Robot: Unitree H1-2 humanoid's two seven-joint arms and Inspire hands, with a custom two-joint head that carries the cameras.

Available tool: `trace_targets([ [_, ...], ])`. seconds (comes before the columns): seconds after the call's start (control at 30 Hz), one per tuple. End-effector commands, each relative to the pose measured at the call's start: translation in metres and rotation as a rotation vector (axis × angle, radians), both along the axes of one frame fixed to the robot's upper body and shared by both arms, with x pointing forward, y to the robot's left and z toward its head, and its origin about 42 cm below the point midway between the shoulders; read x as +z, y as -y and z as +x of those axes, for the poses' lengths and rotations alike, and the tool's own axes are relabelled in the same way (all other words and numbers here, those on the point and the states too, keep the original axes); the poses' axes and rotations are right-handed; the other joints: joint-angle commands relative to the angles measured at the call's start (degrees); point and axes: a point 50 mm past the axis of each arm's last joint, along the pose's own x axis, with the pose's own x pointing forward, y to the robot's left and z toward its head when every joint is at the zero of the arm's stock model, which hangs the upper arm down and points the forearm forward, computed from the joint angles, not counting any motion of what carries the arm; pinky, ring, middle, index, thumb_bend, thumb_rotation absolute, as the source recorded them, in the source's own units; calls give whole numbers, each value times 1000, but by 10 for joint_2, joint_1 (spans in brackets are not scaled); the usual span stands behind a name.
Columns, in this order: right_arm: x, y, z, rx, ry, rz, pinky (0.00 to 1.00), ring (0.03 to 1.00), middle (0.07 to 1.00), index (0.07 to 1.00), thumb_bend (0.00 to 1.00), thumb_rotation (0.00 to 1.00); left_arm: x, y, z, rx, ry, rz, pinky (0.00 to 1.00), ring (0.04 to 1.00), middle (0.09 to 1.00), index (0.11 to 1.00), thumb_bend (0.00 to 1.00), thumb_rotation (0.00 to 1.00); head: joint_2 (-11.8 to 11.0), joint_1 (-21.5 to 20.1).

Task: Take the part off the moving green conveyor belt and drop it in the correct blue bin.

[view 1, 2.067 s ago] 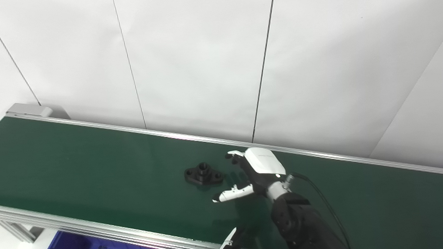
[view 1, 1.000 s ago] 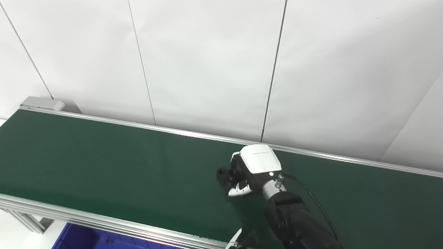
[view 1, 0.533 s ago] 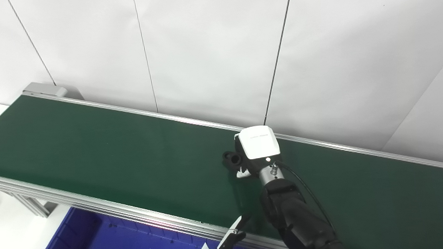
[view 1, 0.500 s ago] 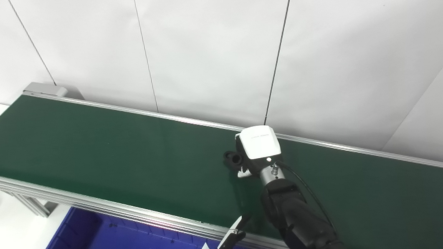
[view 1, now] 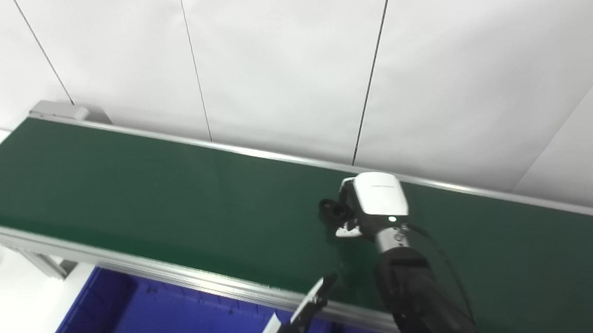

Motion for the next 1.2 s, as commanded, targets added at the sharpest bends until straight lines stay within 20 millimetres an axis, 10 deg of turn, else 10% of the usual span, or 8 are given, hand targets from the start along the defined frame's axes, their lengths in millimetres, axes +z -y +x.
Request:
trace_targets([
  [0.0,19,4,-2,-10,20,37,107,167,258,490,506,132,16,10,0,-4,35,-65,983,1000,1000,1000,885,742,10,-22],
  [0.6,121,46,-112,-28,110,197,101,155,230,488,503,140,45,-48,13,15,40,-49,1000,1000,1000,1000,953,873,104,-222],
  [0.9,121,67,-182,-92,-18,170,108,163,246,486,505,138,55,-63,21,17,43,-48,1000,1000,1000,1000,978,870,126,-249],
  [1.17,82,72,-235,-163,-201,126,119,182,272,489,502,143,57,-64,24,26,36,-45,1000,1000,1000,1000,957,879,136,-249],
])
